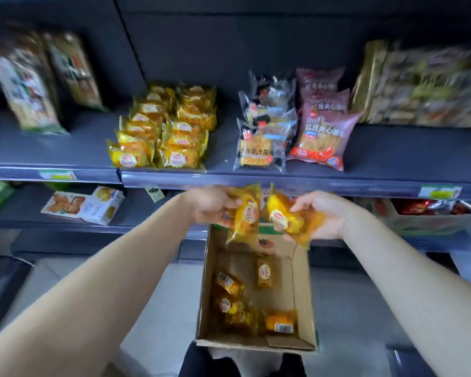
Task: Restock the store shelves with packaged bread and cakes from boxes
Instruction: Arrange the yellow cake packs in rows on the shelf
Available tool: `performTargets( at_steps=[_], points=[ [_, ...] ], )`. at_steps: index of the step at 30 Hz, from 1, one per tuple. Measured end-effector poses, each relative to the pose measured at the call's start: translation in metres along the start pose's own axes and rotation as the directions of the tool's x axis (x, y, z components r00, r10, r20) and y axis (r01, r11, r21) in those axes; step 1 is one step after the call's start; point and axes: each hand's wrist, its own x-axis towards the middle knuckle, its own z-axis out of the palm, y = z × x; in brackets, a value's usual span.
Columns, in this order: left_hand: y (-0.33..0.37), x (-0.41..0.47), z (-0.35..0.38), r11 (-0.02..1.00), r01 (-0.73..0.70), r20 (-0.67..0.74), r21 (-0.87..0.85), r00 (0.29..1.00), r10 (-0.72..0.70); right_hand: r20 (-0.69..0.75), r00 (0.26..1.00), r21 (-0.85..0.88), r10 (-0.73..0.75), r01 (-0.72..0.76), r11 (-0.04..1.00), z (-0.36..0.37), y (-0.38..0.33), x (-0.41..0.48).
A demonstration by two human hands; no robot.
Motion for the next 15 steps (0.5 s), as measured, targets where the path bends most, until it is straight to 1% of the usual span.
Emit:
performTargets(
  at_steps=[3,5,7,9,11,15],
  points=[
    [0.036,-0.031,-0.009,0.985,-0.114,-0.036,-0.132,0.993,0.11,0.101,0.987,0.064,-0.128,0.122,0.991,0.016,-0.028,-0.024],
    [0.057,-0.049,-0.013,0.958,-0.186,-0.086,-0.219,0.981,0.171,0.166,0.963,0.092,-0.21,0.197,0.976,0.028,-0.045,-0.036],
    [0.075,-0.063,-0.017,0.924,-0.261,-0.147,-0.279,0.963,0.228,0.227,0.938,0.12,-0.262,0.24,0.963,0.038,-0.059,-0.045],
    [0.087,-0.073,-0.025,0.906,-0.314,-0.176,-0.285,0.946,0.273,0.241,0.92,0.108,-0.308,0.29,0.951,0.048,-0.072,-0.049],
    [0.096,-0.08,-0.037,0.906,-0.329,-0.159,-0.266,0.942,0.295,0.214,0.919,0.055,-0.331,0.327,0.943,0.06,-0.086,-0.052],
    [0.105,-0.084,-0.065,0.924,-0.311,-0.172,-0.225,0.945,0.276,0.181,0.938,-0.095,-0.297,0.317,0.944,0.077,-0.11,-0.045]
  ],
)
